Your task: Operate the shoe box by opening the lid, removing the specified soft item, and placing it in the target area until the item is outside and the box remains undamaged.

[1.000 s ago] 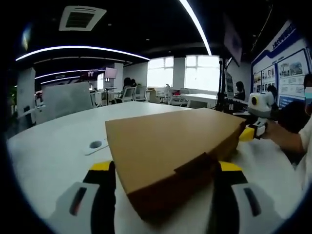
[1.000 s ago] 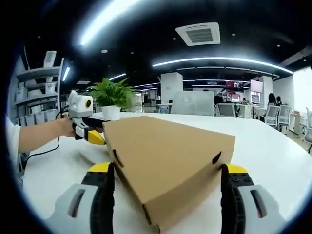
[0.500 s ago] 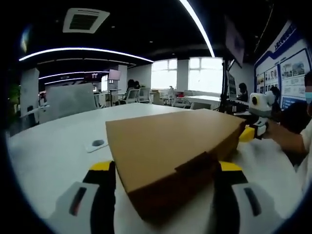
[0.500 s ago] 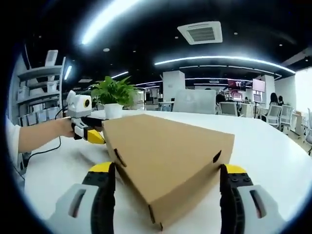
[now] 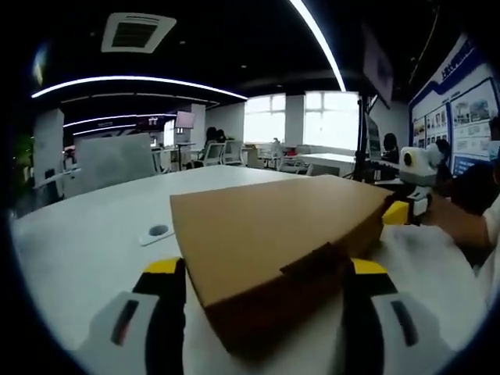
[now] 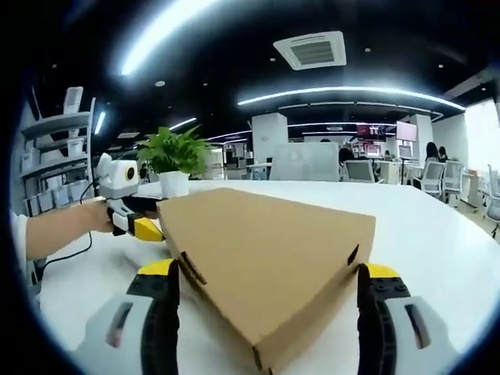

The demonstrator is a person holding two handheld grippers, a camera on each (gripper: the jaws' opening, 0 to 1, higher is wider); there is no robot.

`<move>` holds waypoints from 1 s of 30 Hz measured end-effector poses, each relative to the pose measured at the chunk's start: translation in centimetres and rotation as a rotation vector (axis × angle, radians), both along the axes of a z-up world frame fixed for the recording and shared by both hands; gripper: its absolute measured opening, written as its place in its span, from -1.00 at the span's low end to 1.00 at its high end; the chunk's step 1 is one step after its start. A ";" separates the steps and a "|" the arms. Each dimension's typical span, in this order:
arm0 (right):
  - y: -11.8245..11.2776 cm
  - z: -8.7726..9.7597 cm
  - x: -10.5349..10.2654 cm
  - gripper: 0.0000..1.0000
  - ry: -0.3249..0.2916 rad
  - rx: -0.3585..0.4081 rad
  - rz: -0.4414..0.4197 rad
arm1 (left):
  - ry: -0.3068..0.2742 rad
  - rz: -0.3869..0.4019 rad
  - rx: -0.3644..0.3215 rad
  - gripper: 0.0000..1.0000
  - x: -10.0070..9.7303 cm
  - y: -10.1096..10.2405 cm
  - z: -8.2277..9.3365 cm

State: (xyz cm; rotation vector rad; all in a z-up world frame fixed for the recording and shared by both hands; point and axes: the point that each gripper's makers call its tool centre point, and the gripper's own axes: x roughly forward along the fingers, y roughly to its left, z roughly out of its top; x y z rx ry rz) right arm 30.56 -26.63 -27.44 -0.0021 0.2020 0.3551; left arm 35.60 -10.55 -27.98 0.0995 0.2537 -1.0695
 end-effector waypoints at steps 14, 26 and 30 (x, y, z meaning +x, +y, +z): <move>0.4 -0.4 -1.3 0.75 -0.002 -0.058 0.032 | 0.004 0.035 -0.005 0.62 -1.3 0.9 0.1; 0.6 -0.3 -2.1 0.73 -0.007 -0.052 0.048 | 0.003 0.052 -0.021 0.61 -2.5 1.6 0.1; 0.8 -0.3 -2.7 0.72 0.002 -0.056 0.056 | 0.005 0.050 -0.022 0.59 -2.5 1.8 0.1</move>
